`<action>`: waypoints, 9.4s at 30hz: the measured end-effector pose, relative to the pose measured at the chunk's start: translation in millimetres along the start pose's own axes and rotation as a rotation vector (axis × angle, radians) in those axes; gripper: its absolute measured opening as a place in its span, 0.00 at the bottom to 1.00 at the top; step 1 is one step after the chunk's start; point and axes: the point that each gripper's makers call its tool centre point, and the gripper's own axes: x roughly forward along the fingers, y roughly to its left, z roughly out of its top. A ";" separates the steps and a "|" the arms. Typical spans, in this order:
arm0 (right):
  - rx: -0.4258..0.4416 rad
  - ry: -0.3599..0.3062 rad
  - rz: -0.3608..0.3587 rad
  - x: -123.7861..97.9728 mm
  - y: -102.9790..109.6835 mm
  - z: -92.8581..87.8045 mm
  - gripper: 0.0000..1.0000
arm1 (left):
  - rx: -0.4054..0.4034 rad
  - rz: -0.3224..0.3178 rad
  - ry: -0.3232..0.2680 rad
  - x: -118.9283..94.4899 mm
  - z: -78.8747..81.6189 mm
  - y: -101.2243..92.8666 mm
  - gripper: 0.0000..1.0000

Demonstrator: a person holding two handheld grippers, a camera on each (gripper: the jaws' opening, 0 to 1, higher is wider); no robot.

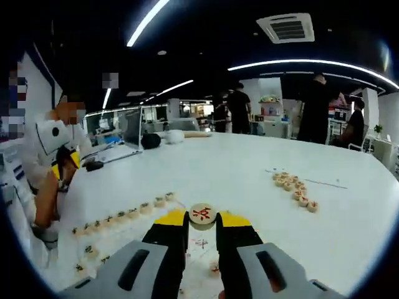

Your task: Pick up the chess pieces one by one and place each piece onto its starting position on the chessboard, setting the pieces on their correct points until all the chess pieces are arranged in the starting layout

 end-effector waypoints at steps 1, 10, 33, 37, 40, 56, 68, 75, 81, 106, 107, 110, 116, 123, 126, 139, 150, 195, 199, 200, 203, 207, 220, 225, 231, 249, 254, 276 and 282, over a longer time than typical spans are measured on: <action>-0.015 0.003 0.011 -9.3 5.4 -4.7 0.19 | -0.002 0.001 0.001 -0.1 -0.4 0.0 0.30; -0.095 0.120 0.175 -72.0 53.8 -54.0 0.19 | -0.012 -0.004 -0.011 -4.9 -0.3 -2.1 0.30; -0.189 0.259 0.414 -97.0 111.4 -108.5 0.19 | 0.002 -0.019 -0.006 -3.4 -2.2 -6.9 0.30; -0.170 0.267 0.395 -96.6 105.6 -111.0 0.30 | 0.003 -0.018 -0.007 -3.7 -1.8 -6.0 0.30; -0.149 0.228 0.396 -97.6 107.3 -102.2 0.35 | 0.006 -0.021 -0.007 -3.6 -1.5 -7.0 0.30; -0.002 -0.036 0.268 -85.2 69.0 -26.6 0.34 | 0.003 -0.013 -0.009 -5.1 -0.9 -4.6 0.30; 0.034 0.016 0.012 -31.1 10.9 -9.6 0.32 | 0.004 -0.013 -0.011 -5.2 -0.9 -4.3 0.30; 0.005 0.120 -0.118 3.1 -29.1 -18.6 0.30 | 0.004 -0.012 -0.009 -4.9 -1.3 -3.5 0.30; 0.064 0.148 -0.299 22.1 -101.5 -36.1 0.30 | 0.005 -0.011 -0.013 -6.6 -0.5 -3.5 0.30; 0.084 0.118 -0.509 84.9 -209.2 -28.6 0.30 | -0.013 -0.009 -0.006 -3.1 -4.9 -1.0 0.30; 0.070 0.122 -0.500 89.3 -207.2 -25.6 0.30 | -0.014 -0.008 -0.003 -2.3 -5.5 -1.5 0.30; 0.030 0.129 -0.471 103.6 -198.2 -18.4 0.30 | -0.008 -0.015 -0.006 -2.2 -4.1 -3.8 0.30; 0.029 0.169 -0.432 115.5 -185.3 -33.0 0.30 | -0.017 -0.007 -0.009 -4.3 -5.4 1.5 0.30; 0.084 0.169 -0.440 111.6 -197.5 -46.9 0.30 | -0.020 -0.002 -0.010 -6.3 -4.8 4.3 0.30; 0.086 0.166 -0.439 105.9 -196.4 -48.8 0.30 | -0.019 -0.003 -0.009 -6.0 -4.3 4.9 0.30; 0.110 0.143 -0.459 82.5 -205.2 -55.1 0.30 | -0.018 -0.006 0.002 -3.5 -5.9 3.5 0.30; 0.083 0.146 -0.396 126.3 -188.0 -42.2 0.30 | -0.023 -0.011 0.011 0.5 -8.5 2.2 0.30; 0.038 0.108 -0.225 26.7 -118.1 -30.6 0.19 | -0.029 0.002 -0.001 -1.9 -7.6 6.3 0.30; 0.040 0.112 -0.176 13.6 -97.2 -39.2 0.19 | -0.028 0.000 0.003 0.3 -8.8 3.2 0.30; 0.041 0.120 -0.152 12.3 -89.4 -42.8 0.19 | -0.028 -0.002 0.002 0.7 -8.7 2.1 0.30; 0.021 0.158 -0.112 9.7 -74.5 -56.7 0.19 | -0.026 -0.006 0.003 1.0 -9.0 1.4 0.30; 0.029 0.174 -0.099 9.6 -73.7 -68.0 0.19 | -0.027 -0.004 0.006 1.7 -10.2 0.9 0.30; 0.049 0.188 -0.064 13.0 -70.5 -72.7 0.19 | -0.032 -0.007 0.007 2.4 -10.4 -0.5 0.30; 0.052 0.200 -0.068 12.5 -70.1 -76.6 0.20 | -0.044 -0.003 0.007 1.8 -11.1 1.1 0.30; 0.073 0.153 -0.089 9.5 -77.3 -64.6 0.35 | -0.062 0.008 -0.002 1.5 -9.0 6.1 0.30; 0.064 0.125 -0.227 55.1 -119.0 -10.8 0.29 | -0.061 0.012 -0.002 -0.2 -7.4 10.8 0.30; 0.066 0.141 -0.243 83.2 -127.4 -8.5 0.29 | -0.065 0.018 -0.009 -2.2 -6.7 13.4 0.30; 0.012 0.236 -0.432 162.2 -210.1 4.4 0.28 | -0.080 0.019 -0.012 -1.0 -9.3 17.7 0.30; 0.011 0.280 -0.438 183.7 -232.0 5.3 0.28 | -0.086 0.024 0.002 0.4 -14.6 21.0 0.30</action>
